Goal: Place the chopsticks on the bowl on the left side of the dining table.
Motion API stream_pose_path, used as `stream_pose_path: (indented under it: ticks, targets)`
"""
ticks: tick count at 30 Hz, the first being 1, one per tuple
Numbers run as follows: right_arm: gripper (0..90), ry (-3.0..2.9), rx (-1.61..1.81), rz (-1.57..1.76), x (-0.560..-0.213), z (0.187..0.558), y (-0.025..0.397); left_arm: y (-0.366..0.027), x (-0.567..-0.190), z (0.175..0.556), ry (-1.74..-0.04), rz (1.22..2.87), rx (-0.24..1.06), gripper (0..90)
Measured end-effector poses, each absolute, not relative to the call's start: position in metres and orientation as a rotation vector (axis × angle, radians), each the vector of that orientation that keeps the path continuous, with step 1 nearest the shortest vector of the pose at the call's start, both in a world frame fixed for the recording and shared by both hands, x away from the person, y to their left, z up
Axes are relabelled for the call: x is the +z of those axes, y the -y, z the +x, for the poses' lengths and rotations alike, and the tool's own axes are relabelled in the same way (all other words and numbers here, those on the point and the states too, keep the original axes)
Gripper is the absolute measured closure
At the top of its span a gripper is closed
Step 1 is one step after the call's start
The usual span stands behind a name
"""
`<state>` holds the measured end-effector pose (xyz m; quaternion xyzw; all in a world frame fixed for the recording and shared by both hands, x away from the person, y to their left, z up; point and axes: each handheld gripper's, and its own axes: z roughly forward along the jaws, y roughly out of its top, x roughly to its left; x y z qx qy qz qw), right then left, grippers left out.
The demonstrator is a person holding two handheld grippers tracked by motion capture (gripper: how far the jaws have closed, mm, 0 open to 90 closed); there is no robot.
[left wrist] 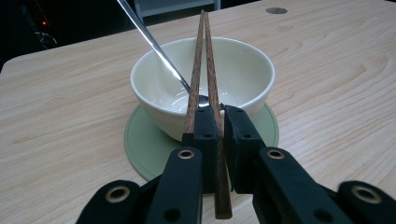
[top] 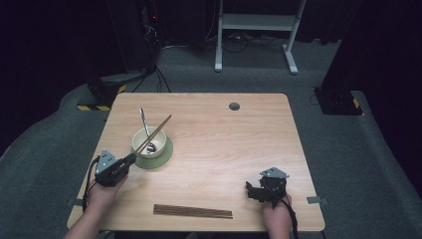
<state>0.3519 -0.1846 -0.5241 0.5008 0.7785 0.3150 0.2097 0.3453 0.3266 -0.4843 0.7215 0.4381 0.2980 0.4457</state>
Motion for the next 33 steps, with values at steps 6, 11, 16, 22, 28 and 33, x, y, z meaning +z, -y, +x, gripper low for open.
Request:
stream_pose_path:
  ticks: [6, 11, 16, 22, 28, 33]
  targets:
    - [10.0, -2.166, 0.875, 1.390, -0.524, 0.351, 0.184, -0.326, -0.485, 0.347, -1.086, 1.787, 0.735, 83.5]
    - [10.0, -2.167, 0.875, 1.389, -0.524, 0.351, 0.184, -0.327, -0.484, 0.347, -1.087, 1.775, 0.735, 80.2]
    - [10.0, -2.167, 0.876, 1.388, -0.524, 0.351, 0.184, -0.330, -0.478, 0.341, -1.074, 1.728, 0.769, 77.2]
    - [9.9, -2.170, 0.878, 1.392, -0.524, 0.351, 0.184, -0.340, -0.474, 0.334, -1.112, 1.672, 0.807, 58.0]
    - [9.9, -2.178, 0.881, 1.381, -0.524, 0.352, 0.184, -0.344, -0.483, 0.331, -1.114, 1.715, 0.775, 47.5]
    - [9.9, -2.180, 0.881, 1.378, -0.524, 0.352, 0.184, -0.336, -0.491, 0.336, -1.112, 1.771, 0.769, 45.5]
